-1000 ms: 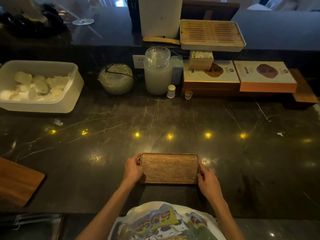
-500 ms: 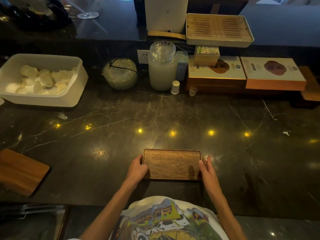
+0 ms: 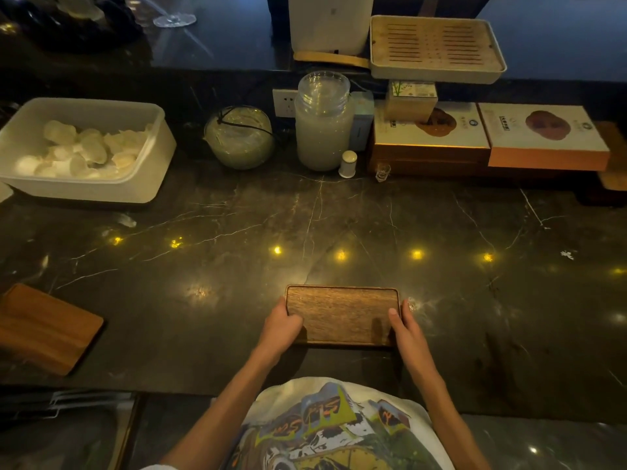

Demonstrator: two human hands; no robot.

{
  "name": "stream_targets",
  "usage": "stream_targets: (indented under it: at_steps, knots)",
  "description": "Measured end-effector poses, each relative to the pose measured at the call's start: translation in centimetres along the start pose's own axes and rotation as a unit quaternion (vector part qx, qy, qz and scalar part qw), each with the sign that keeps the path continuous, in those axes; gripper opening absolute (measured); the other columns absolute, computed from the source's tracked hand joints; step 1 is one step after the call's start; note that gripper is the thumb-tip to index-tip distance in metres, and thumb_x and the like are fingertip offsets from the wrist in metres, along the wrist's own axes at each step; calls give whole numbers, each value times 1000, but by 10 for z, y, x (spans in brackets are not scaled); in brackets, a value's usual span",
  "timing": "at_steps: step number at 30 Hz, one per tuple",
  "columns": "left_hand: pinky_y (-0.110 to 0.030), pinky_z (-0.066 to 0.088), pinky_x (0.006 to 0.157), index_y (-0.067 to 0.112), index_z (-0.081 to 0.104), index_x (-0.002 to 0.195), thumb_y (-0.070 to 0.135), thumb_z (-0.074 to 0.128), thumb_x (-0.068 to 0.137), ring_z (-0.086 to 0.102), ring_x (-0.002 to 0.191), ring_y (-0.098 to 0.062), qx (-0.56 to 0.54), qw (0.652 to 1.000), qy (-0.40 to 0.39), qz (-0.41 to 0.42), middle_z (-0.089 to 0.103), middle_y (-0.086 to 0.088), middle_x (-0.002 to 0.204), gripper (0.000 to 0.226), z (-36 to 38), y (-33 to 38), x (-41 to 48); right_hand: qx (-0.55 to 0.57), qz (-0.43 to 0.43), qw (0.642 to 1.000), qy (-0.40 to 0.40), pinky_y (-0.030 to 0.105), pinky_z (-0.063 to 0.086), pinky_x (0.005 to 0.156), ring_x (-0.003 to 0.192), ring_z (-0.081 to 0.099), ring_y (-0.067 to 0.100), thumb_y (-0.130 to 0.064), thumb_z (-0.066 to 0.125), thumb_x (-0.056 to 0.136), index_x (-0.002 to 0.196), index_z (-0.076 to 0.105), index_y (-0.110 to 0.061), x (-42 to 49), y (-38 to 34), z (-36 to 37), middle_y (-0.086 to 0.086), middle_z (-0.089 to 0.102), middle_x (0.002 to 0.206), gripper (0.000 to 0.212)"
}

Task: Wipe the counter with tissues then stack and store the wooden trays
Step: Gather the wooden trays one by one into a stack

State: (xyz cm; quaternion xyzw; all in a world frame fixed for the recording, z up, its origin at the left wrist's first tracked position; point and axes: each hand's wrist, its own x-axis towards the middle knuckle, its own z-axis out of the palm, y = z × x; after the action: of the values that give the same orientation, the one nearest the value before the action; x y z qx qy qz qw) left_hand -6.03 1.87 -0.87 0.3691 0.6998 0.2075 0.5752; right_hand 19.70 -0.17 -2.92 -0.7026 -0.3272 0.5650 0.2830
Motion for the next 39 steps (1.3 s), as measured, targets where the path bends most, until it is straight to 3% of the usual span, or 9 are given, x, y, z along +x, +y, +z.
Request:
stream_targets:
  at_steps: [3,9,14,17,22,25,29,36,39]
  knots:
    - [-47,52,98,24,52,127,15,55,92,62,110,-19,-7,1000,-6,-3,65,-2,118,36,-1,3,-4,-16,-3,1000,11,41,36,112,137,42,22,-54,47,95,154,17,-30,1,1,1,2,42,152,70]
    - [-47,48,103,22,52,131,14,55,94,60,116,-19,-29,998,-55,2,64,-3,126,38,-19,3,-5,-84,-8,996,35,43,36,113,137,42,19,-46,47,98,154,23,-26,-5,-7,7,4,41,153,64]
    - [-40,33,115,19,27,151,21,52,96,38,140,-22,21,998,-62,-1,41,-5,152,61,-71,-10,-7,-298,-93,943,111,47,25,119,148,20,20,-43,49,98,155,17,-21,-13,-31,47,2,20,162,69]
    - [-32,41,106,19,43,144,20,48,97,51,127,-20,46,999,-2,7,53,-8,141,47,-134,-31,-6,-347,-99,933,19,45,31,116,143,32,21,-46,49,97,151,29,-23,-20,-58,109,2,32,157,62]
    - [-42,45,105,4,59,129,9,50,95,60,118,-29,62,987,145,-4,64,-17,127,35,-273,-75,-5,-393,-126,893,-179,25,39,100,125,55,19,-43,50,97,143,48,-22,-36,-102,266,5,58,139,50]
    - [-49,48,98,1,59,125,8,49,95,61,110,-42,47,975,211,-44,65,-28,119,33,-367,-102,-5,-446,-139,842,-270,31,42,104,127,54,23,-44,49,97,143,47,-22,-50,-114,369,7,57,140,51]
    - [-44,45,103,3,60,125,15,50,92,58,117,-37,96,954,272,-83,63,-23,123,36,-469,-126,-8,-482,-164,801,-315,35,39,107,132,48,27,-42,46,98,147,40,-16,-65,-116,473,10,50,146,56]
    - [-46,47,100,9,58,128,17,51,85,59,115,-39,146,951,251,-107,65,-22,123,44,-558,-151,-3,-441,-60,855,-267,32,45,90,119,56,31,-34,50,95,144,35,-4,-83,-110,559,17,56,134,58]
    - [-46,45,102,6,59,128,13,52,86,56,117,-43,199,945,237,-102,62,-27,123,44,-561,-157,13,-347,-1,901,-260,33,48,94,111,58,25,-24,55,92,132,48,-9,-81,-115,560,13,58,131,43]
